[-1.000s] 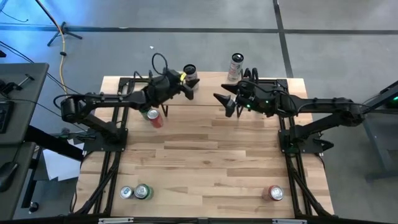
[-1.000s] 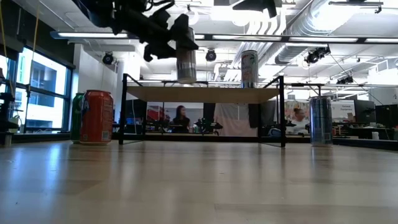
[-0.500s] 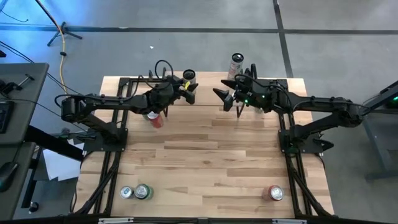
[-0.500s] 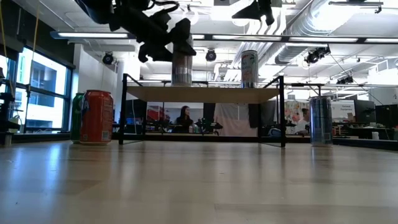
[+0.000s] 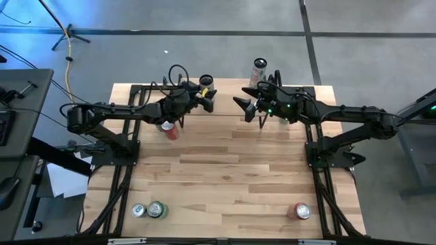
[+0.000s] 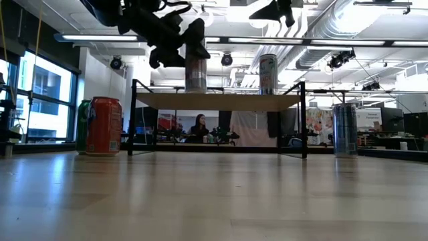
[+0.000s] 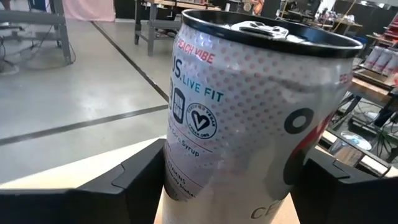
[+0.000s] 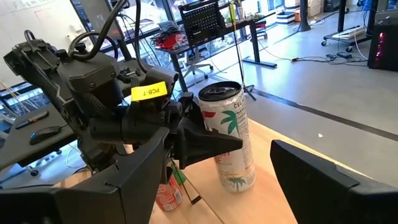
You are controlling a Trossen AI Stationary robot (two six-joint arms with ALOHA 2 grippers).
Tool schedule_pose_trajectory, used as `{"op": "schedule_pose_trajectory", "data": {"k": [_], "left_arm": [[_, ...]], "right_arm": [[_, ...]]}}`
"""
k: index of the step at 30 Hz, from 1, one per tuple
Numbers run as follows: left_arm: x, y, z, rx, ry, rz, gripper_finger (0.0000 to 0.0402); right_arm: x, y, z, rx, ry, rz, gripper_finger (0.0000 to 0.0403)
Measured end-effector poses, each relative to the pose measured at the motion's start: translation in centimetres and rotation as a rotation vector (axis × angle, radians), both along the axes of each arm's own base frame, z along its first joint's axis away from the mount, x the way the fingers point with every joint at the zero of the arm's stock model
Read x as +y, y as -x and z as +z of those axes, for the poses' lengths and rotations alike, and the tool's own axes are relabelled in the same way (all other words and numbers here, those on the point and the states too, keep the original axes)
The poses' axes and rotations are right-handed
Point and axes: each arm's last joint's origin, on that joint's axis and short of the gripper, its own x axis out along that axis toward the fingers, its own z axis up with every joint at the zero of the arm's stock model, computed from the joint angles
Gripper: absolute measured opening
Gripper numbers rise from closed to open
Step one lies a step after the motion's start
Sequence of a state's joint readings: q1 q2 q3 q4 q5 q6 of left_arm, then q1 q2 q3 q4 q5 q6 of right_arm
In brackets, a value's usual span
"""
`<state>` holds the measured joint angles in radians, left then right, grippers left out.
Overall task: Place canned beverage on shelf
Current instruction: Put the white pink soda can on the shelf aligned with the other white pink soda can
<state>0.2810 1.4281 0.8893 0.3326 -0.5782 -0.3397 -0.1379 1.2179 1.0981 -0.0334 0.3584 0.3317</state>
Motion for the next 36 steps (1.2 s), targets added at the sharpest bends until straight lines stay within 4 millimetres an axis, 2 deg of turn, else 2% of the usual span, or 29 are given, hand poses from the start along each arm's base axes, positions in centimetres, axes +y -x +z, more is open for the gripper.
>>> {"op": "schedule_pose_trajectory", "data": {"k": [22,36], "left_arm": [[0.0,0.1,-0.48,0.054,0.012,0.001,0.0258],[0.01,0.09,-0.18,0.043,-0.001,0.001,0.0349]], "right_arm": [[0.0,0.0,0.0,0.0,0.0,0.0,0.0282],[0.1,-0.04,0.0,-0.003,-0.008,0.037,0.0282]]}}
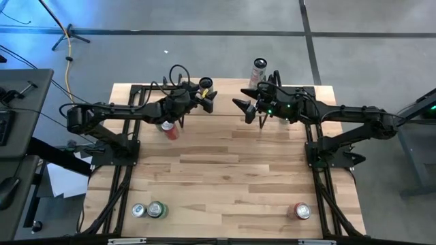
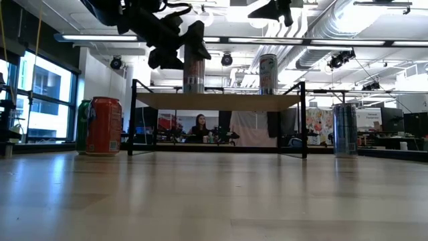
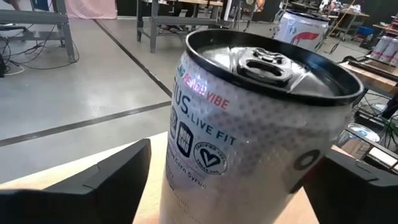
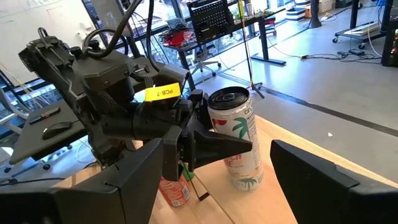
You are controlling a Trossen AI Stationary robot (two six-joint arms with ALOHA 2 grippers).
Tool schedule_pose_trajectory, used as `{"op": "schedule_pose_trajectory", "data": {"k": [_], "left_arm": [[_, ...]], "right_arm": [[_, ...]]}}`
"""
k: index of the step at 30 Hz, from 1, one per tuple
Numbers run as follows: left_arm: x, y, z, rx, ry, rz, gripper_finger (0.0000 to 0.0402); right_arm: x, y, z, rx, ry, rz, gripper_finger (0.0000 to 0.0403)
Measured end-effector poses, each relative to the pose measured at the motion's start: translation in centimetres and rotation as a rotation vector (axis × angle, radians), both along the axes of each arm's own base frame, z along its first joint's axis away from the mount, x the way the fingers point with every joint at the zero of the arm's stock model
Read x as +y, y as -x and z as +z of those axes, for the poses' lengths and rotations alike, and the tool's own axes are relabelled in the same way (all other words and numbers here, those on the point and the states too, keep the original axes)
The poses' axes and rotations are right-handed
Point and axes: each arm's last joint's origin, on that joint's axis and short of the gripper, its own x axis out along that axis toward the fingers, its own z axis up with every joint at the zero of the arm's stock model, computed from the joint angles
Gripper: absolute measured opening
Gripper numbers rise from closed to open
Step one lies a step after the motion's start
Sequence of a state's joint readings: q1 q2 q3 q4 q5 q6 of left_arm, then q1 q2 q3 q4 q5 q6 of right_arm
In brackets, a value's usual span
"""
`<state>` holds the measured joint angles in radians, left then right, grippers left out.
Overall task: Place canned beverage on shelf
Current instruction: Put the white pink soda can on the shelf aligned with the other white pink soda can
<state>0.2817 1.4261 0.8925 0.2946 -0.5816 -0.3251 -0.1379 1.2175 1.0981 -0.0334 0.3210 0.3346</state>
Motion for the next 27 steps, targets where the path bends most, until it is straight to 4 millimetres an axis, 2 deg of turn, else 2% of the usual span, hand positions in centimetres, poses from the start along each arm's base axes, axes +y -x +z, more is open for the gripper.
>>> {"op": "schedule_pose_trajectory", "data": {"k": [5,13,21,24,27], "left_arm": [[-0.3,0.9,1.3,0.031,-0.063,-0.017,0.037],[-1.0,2.9,4.0,0.061,-0.176,-0.06,0.0371],[-1.4,3.0,4.2,0.061,-0.173,-0.082,0.0372],[-2.0,3.2,4.5,-0.017,-0.102,-0.192,0.0372],[-2.8,4.4,6.4,-0.181,-0.041,-0.311,0.0372]], "right_arm": [[0.0,0.0,0.0,0.001,0.002,0.0,0.0282],[0.0,0.0,0.0,0.011,0.022,0.003,0.0282],[0.0,0.0,0.0,0.009,0.02,0.002,0.0282],[0.0,0.0,0.0,0.009,0.02,0.003,0.0282],[0.0,0.0,0.0,0.011,0.025,0.003,0.0282]]}}
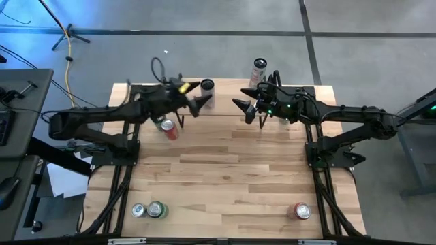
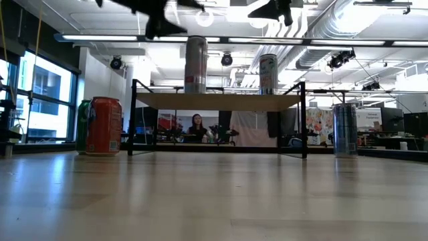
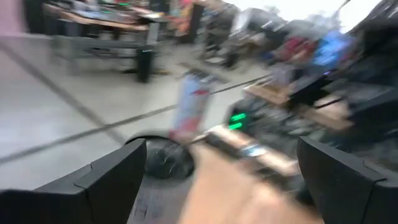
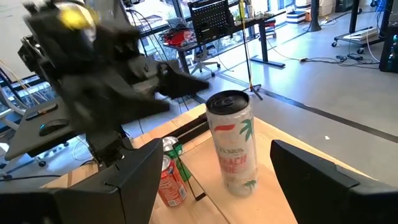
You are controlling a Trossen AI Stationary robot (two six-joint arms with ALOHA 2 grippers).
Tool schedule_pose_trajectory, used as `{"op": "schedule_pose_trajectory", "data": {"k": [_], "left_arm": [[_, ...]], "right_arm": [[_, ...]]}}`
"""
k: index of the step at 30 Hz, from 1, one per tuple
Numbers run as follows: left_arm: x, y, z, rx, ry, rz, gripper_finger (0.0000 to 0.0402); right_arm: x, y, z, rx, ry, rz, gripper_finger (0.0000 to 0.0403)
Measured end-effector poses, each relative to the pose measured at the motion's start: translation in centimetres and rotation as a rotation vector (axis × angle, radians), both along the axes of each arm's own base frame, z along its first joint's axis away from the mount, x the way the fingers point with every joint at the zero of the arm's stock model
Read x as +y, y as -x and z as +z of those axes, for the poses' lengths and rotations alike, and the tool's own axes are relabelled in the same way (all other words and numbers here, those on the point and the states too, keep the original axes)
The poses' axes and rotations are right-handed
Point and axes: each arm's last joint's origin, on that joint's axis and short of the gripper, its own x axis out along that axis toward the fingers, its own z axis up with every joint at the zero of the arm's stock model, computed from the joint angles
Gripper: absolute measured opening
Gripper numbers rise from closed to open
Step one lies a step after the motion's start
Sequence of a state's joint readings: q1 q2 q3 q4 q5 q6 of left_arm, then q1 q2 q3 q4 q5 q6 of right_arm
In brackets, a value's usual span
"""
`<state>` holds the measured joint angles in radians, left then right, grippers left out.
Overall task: Place canned beverage on shelf
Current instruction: Put the white pink soda can on the shelf aligned with the other white pink soda can
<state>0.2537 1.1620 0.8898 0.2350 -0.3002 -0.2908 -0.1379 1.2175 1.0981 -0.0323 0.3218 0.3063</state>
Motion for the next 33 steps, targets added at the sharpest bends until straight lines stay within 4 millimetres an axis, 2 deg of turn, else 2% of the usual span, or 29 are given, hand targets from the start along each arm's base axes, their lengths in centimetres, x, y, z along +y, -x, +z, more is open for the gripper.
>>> {"op": "schedule_pose_trajectory", "data": {"k": [5,9,14,18,20,22,24,26,29,30,33], "left_arm": [[-1.6,2.9,2.5,-0.087,0.013,-0.093,0.0369],[-2.4,4.9,3.3,-0.051,-0.058,-0.092,0.0365],[-2.3,5.3,2.8,-0.014,0.021,-0.083,0.0365],[-1.7,4.4,0.9,0.096,0.115,-0.013,0.0361],[-1.4,3.8,-0.1,0.154,0.134,0.031,0.0345],[-1.2,3.0,-0.8,0.184,0.148,0.042,0.0311],[-1.1,2.3,-1.5,0.216,0.155,0.045,0.0256],[-0.9,1.7,-2.2,0.251,0.155,0.054,0.0181],[-0.8,1.1,-2.9,0.274,0.167,0.061,0.0048],[-0.7,1.0,-2.9,0.274,0.169,0.065,0.0025],[-0.9,1.0,-2.9,0.269,0.163,0.093,0.0015]], "right_arm": [[0.0,0.0,0.0,0.001,0.001,0.001,0.0282],[0.0,0.0,0.0,0.001,0.001,0.001,0.0282],[0.0,0.0,0.0,0.007,0.013,0.004,0.0282],[0.0,0.0,0.0,0.017,0.033,0.009,0.0282],[0.0,0.0,0.0,0.017,0.033,0.003,0.0282],[-0.2,0.0,0.0,0.01,0.019,-0.012,0.0282],[-0.6,0.1,0.0,-0.005,-0.016,-0.033,0.0282],[-1.1,0.1,-0.2,-0.007,-0.041,-0.047,0.0282],[-1.7,0.0,-0.5,0.009,-0.054,-0.052,0.0282],[-1.8,0.0,-0.6,0.01,-0.056,-0.051,0.0282],[-2.3,0.0,-0.9,0.019,-0.081,-0.071,0.0282]]}}
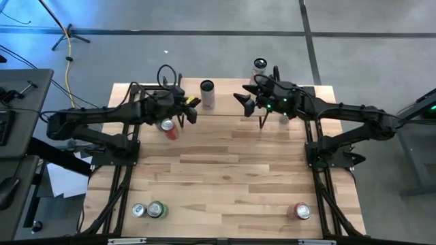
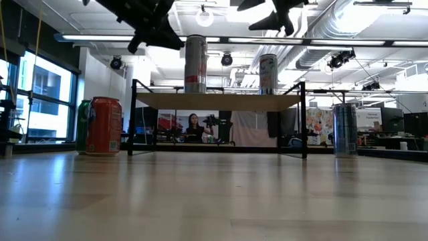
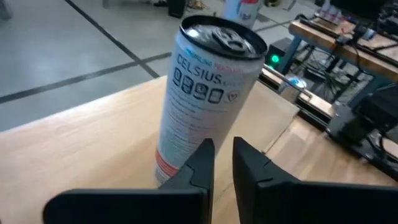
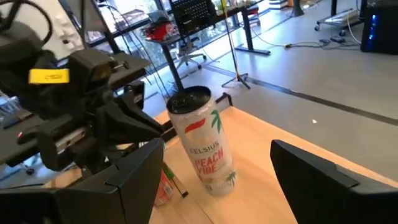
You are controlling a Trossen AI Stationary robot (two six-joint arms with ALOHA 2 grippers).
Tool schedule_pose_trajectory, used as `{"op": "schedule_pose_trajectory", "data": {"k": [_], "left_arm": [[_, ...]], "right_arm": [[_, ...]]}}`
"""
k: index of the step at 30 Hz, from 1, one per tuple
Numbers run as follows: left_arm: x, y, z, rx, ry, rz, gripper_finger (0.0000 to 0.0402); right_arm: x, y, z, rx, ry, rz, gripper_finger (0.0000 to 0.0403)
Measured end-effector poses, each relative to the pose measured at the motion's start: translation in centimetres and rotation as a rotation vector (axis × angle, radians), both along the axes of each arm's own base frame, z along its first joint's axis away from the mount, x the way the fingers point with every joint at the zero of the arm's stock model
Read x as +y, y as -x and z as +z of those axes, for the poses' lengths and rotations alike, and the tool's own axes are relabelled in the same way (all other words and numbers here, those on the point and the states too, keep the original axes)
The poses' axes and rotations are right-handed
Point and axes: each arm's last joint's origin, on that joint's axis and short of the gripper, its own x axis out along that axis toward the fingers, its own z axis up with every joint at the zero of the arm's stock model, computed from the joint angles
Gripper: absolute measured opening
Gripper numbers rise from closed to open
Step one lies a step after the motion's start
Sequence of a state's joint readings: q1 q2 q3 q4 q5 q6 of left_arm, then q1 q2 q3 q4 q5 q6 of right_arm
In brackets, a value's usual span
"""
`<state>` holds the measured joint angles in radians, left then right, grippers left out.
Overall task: Place canned beverage on shelf
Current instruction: Put the white pink soda can on the shelf aligned with the other white pink soda can
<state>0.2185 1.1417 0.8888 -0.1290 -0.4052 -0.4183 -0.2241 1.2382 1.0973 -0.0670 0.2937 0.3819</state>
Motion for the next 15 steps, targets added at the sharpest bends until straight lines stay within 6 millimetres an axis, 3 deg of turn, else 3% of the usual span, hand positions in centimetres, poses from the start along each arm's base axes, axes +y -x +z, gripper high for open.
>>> {"op": "schedule_pose_trajectory", "data": {"k": [9,15], "left_arm": [[0.4,-2.0,-1.8,0.042,-0.002,0.001,0.0001],[0.6,-2.4,-2.3,0.047,-0.001,0.056,0.0]], "right_arm": [[-2.4,-2.0,-2.8,0.059,-0.095,-0.065,0.0268],[-3.9,-2.9,-4.5,0.064,-0.159,-0.126,0.0208]]}}
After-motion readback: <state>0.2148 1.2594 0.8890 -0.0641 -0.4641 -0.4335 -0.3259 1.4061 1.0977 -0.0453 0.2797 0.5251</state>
